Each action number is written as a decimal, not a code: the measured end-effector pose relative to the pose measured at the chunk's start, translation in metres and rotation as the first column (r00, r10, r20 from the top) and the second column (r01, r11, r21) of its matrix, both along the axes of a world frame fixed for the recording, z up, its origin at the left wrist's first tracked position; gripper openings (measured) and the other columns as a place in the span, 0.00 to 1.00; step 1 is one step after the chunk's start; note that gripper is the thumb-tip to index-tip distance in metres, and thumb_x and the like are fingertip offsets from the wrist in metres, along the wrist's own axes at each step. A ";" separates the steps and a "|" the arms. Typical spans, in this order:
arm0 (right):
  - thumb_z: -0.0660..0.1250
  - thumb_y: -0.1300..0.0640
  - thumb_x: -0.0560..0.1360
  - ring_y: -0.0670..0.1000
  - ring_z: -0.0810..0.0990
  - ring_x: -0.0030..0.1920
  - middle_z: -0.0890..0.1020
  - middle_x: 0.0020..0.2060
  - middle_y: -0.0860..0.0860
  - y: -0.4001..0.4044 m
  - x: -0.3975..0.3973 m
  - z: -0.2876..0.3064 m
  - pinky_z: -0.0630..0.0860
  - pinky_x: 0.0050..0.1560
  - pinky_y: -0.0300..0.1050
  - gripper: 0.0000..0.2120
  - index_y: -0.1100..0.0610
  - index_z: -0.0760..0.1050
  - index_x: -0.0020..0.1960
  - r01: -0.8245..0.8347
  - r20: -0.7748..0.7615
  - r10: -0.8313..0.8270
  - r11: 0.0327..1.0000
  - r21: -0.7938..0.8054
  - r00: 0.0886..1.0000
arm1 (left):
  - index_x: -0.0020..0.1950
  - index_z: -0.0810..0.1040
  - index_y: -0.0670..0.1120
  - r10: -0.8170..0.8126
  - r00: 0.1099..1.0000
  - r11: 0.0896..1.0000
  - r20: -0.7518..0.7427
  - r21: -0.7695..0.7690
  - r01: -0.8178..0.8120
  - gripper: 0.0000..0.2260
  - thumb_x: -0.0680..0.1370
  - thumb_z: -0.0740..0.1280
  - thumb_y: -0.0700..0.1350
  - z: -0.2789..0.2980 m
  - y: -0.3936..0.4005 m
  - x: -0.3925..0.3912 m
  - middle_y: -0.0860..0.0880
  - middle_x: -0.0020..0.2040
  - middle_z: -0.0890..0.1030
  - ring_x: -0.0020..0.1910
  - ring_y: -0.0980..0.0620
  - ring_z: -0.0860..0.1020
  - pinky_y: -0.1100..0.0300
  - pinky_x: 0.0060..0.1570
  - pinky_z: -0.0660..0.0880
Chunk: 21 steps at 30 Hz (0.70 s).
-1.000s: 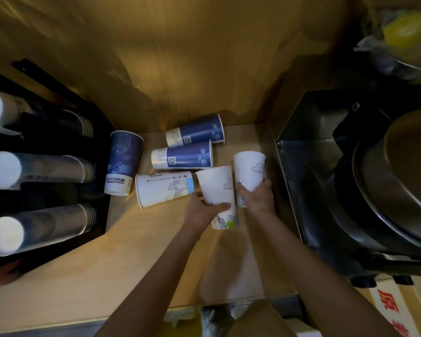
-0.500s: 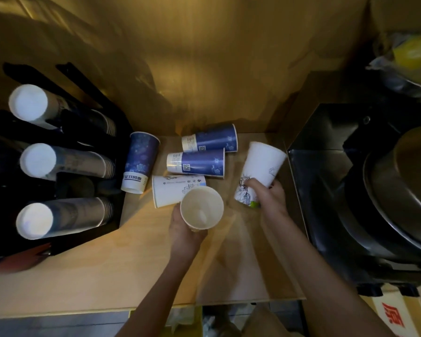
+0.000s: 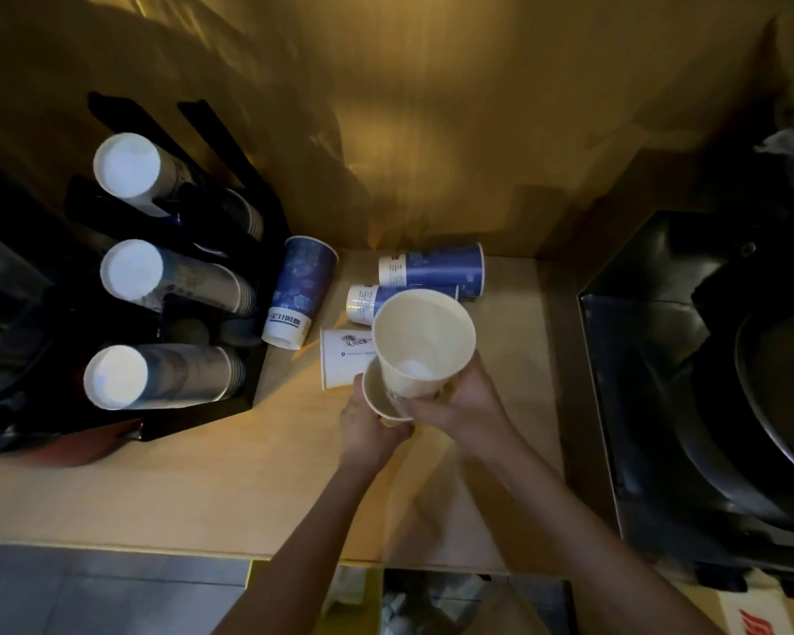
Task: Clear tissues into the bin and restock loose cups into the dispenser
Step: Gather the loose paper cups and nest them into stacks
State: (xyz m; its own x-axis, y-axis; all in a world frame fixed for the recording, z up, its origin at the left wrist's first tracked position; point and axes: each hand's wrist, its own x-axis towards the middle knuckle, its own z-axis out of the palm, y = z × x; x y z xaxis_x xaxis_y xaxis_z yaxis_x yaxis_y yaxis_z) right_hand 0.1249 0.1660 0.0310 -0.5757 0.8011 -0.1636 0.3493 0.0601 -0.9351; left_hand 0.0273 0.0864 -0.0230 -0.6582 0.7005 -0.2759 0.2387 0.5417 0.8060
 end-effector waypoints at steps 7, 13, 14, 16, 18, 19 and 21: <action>0.79 0.51 0.56 0.45 0.67 0.67 0.69 0.66 0.45 -0.001 0.012 -0.008 0.69 0.66 0.48 0.52 0.41 0.52 0.72 -0.115 0.056 0.116 0.993 -0.011 0.992 | 0.64 0.68 0.43 -0.028 0.999 1.000 -0.018 -0.012 0.028 0.35 0.61 0.78 0.43 -0.003 0.001 -0.001 0.44 0.60 0.78 0.58 0.45 0.76 0.71 0.44 0.62; 0.67 0.37 0.66 0.46 0.56 0.73 0.60 0.74 0.47 -0.001 0.010 -0.007 0.55 0.72 0.45 0.45 0.50 0.51 0.75 -0.352 0.390 0.215 0.879 0.323 0.895 | 0.64 0.67 0.42 -0.024 1.000 1.000 -0.010 0.014 0.025 0.35 0.61 0.76 0.47 0.000 0.000 0.000 0.47 0.56 0.77 0.55 0.49 0.75 0.72 0.42 0.61; 0.61 0.34 0.66 0.46 0.58 0.73 0.62 0.74 0.47 -0.001 0.010 -0.007 0.56 0.71 0.44 0.42 0.50 0.53 0.74 -0.348 0.385 0.215 0.882 0.318 0.898 | 0.63 0.67 0.41 -0.012 1.000 1.000 -0.001 0.005 0.012 0.35 0.60 0.77 0.43 -0.001 -0.001 -0.001 0.45 0.56 0.78 0.55 0.47 0.76 0.72 0.41 0.61; 0.55 0.33 0.67 0.46 0.65 0.68 0.70 0.68 0.48 0.003 0.006 -0.005 0.63 0.68 0.45 0.36 0.50 0.62 0.71 -0.271 0.300 0.190 0.927 0.258 0.935 | 0.62 0.68 0.41 0.008 1.000 1.000 0.006 -0.019 -0.008 0.34 0.60 0.78 0.38 -0.002 -0.001 -0.002 0.42 0.56 0.79 0.55 0.44 0.77 0.70 0.40 0.62; 0.56 0.38 0.70 0.47 0.72 0.59 0.78 0.57 0.50 0.012 -0.001 -0.003 0.69 0.60 0.46 0.26 0.52 0.74 0.61 -0.172 0.203 0.126 0.958 0.230 0.971 | 0.63 0.68 0.42 0.017 1.000 0.999 0.011 -0.037 -0.017 0.34 0.60 0.77 0.37 0.000 -0.001 -0.003 0.42 0.57 0.79 0.56 0.44 0.76 0.69 0.41 0.63; 0.58 0.42 0.72 0.50 0.75 0.54 0.80 0.51 0.51 0.018 -0.005 -0.002 0.71 0.55 0.47 0.20 0.54 0.77 0.54 -0.129 0.166 0.095 0.970 0.206 0.982 | 0.63 0.68 0.42 0.014 1.000 0.999 0.012 -0.046 -0.014 0.34 0.60 0.77 0.37 0.001 -0.002 -0.003 0.42 0.57 0.79 0.56 0.44 0.76 0.70 0.41 0.62; 0.61 0.50 0.75 0.54 0.79 0.46 0.83 0.42 0.54 0.031 -0.017 0.001 0.74 0.47 0.48 0.13 0.58 0.79 0.45 -0.103 0.149 0.083 0.985 0.135 0.985 | 0.63 0.68 0.42 0.000 1.000 0.998 0.013 -0.063 0.000 0.34 0.60 0.77 0.38 0.002 -0.005 -0.006 0.42 0.58 0.79 0.57 0.44 0.76 0.70 0.40 0.61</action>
State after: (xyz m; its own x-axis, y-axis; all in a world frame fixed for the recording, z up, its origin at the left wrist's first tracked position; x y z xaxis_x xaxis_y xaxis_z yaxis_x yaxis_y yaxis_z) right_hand 0.1082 0.1967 0.0316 -0.6277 0.7663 -0.1373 0.4646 0.2272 -0.8559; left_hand 0.0215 0.0810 -0.0208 -0.6543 0.6815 -0.3279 0.2284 0.5914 0.7734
